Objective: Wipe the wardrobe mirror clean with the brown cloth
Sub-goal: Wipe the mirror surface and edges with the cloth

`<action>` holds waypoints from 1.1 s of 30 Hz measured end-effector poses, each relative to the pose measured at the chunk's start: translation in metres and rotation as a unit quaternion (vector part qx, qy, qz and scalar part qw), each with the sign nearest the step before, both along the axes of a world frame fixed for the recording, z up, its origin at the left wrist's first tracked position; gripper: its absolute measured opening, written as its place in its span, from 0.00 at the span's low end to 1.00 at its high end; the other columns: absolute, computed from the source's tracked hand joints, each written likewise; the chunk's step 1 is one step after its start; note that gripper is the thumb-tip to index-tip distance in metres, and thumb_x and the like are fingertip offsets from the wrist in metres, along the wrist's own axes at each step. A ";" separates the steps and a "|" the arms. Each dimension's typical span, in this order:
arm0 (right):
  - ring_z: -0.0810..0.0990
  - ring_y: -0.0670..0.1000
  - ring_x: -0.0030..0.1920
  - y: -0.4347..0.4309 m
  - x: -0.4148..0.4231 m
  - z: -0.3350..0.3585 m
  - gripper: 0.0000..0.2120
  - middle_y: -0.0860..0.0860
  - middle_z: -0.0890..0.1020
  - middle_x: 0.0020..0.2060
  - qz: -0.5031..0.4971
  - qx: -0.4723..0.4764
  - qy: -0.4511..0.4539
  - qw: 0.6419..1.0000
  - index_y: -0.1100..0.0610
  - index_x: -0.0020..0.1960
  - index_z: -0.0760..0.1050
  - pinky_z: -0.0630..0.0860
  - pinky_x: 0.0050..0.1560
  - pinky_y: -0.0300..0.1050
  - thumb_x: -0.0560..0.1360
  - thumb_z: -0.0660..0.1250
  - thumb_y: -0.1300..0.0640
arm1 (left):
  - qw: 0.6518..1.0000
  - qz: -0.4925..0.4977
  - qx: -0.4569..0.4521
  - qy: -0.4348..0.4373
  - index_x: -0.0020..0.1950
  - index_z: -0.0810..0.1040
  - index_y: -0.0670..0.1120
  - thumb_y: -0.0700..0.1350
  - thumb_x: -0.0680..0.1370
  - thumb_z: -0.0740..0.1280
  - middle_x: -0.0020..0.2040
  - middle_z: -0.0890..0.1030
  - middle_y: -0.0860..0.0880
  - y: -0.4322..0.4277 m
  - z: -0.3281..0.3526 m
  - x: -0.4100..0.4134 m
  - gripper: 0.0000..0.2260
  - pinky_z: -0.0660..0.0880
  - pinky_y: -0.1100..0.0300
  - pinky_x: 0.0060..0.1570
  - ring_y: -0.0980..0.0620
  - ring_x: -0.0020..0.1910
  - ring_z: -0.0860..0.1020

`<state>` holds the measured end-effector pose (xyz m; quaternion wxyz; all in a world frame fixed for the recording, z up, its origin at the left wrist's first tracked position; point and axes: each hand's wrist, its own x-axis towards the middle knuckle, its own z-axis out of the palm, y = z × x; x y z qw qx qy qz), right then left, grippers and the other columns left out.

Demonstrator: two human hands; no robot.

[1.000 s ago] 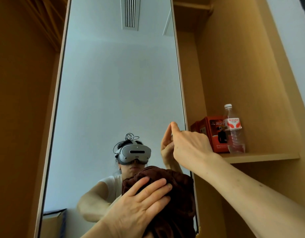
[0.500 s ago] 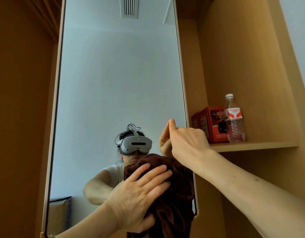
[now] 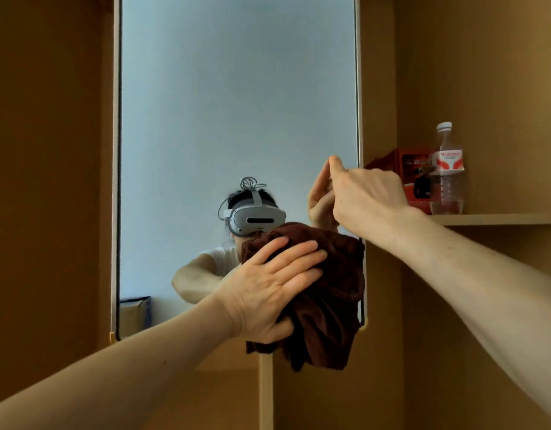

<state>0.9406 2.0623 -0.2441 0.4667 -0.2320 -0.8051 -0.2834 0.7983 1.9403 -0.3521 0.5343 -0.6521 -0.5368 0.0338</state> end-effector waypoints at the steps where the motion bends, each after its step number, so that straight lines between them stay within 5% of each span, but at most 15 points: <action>1: 0.78 0.57 0.43 -0.001 -0.001 -0.001 0.34 0.54 0.81 0.48 0.002 -0.005 0.004 1.000 0.60 0.76 0.49 0.63 0.36 0.46 0.73 0.57 0.60 | 1.000 0.000 0.000 0.001 0.70 0.70 0.43 0.56 0.67 0.66 0.75 0.64 0.44 0.000 0.000 0.000 0.33 0.49 0.45 0.74 0.47 0.76 0.54; 6: 0.80 0.56 0.46 -0.002 -0.002 -0.035 0.30 0.52 0.81 0.52 0.018 0.029 -0.041 0.999 0.59 0.76 0.48 0.60 0.31 0.45 0.77 0.54 0.60 | 1.000 -0.003 0.007 0.010 0.69 0.71 0.42 0.56 0.67 0.66 0.74 0.65 0.43 -0.001 0.000 0.001 0.33 0.50 0.45 0.74 0.46 0.76 0.56; 12: 0.79 0.57 0.48 0.004 0.000 -0.005 0.33 0.53 0.80 0.51 0.012 -0.026 0.013 1.000 0.58 0.77 0.48 0.65 0.38 0.46 0.74 0.55 0.60 | 1.000 -0.012 0.012 0.009 0.70 0.69 0.43 0.57 0.67 0.66 0.75 0.63 0.44 0.002 -0.002 -0.003 0.34 0.49 0.45 0.74 0.48 0.77 0.53; 21: 0.75 0.53 0.38 0.004 0.011 -0.024 0.35 0.52 0.79 0.44 -0.010 -0.068 -0.038 0.997 0.51 0.77 0.42 0.67 0.33 0.46 0.76 0.56 0.60 | 0.997 0.003 -0.036 0.066 0.69 0.71 0.44 0.54 0.66 0.67 0.74 0.65 0.45 -0.010 0.028 -0.001 0.32 0.52 0.45 0.73 0.47 0.75 0.58; 24: 0.69 0.50 0.30 0.000 0.017 -0.019 0.34 0.49 0.74 0.34 -0.009 -0.083 -0.036 0.996 0.49 0.77 0.44 0.61 0.27 0.44 0.76 0.56 0.61 | 0.998 0.015 0.034 0.049 0.66 0.73 0.43 0.51 0.64 0.68 0.73 0.68 0.44 -0.023 0.086 -0.001 0.31 0.56 0.44 0.72 0.45 0.74 0.61; 33: 0.72 0.51 0.33 0.004 0.012 0.007 0.38 0.49 0.74 0.36 -0.016 -0.108 -0.023 0.994 0.53 0.77 0.38 0.67 0.31 0.45 0.76 0.57 0.61 | 0.996 0.044 0.083 0.008 0.74 0.65 0.45 0.64 0.68 0.63 0.77 0.58 0.46 -0.022 0.109 0.002 0.38 0.48 0.44 0.74 0.47 0.77 0.51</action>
